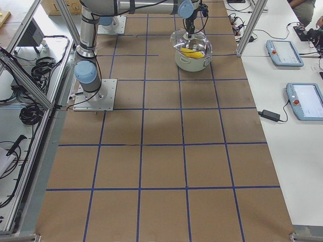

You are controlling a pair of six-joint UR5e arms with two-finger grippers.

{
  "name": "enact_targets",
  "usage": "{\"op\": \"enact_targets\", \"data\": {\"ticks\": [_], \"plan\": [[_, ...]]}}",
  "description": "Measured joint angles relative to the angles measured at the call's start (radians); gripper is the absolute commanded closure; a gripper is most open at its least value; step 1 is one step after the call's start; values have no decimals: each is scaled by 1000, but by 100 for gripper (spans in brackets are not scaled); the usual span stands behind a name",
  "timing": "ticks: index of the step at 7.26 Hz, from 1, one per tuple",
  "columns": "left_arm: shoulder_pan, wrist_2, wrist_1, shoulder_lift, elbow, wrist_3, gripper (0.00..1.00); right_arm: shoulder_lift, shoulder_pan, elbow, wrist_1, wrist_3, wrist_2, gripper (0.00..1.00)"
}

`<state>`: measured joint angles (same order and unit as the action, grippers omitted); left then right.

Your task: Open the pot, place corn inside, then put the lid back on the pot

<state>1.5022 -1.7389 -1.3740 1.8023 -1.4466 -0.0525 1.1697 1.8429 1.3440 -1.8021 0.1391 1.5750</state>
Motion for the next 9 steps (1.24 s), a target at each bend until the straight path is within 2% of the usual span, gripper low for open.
{"op": "enact_targets", "data": {"ticks": [3,9], "plan": [[23,14,22,-141,-124,12,0,-35,-10,-2,-34,-7,5,67],[35,66,18,-266,-135,15,0,-72,-14,-3,-79,-13,6,64]]}}
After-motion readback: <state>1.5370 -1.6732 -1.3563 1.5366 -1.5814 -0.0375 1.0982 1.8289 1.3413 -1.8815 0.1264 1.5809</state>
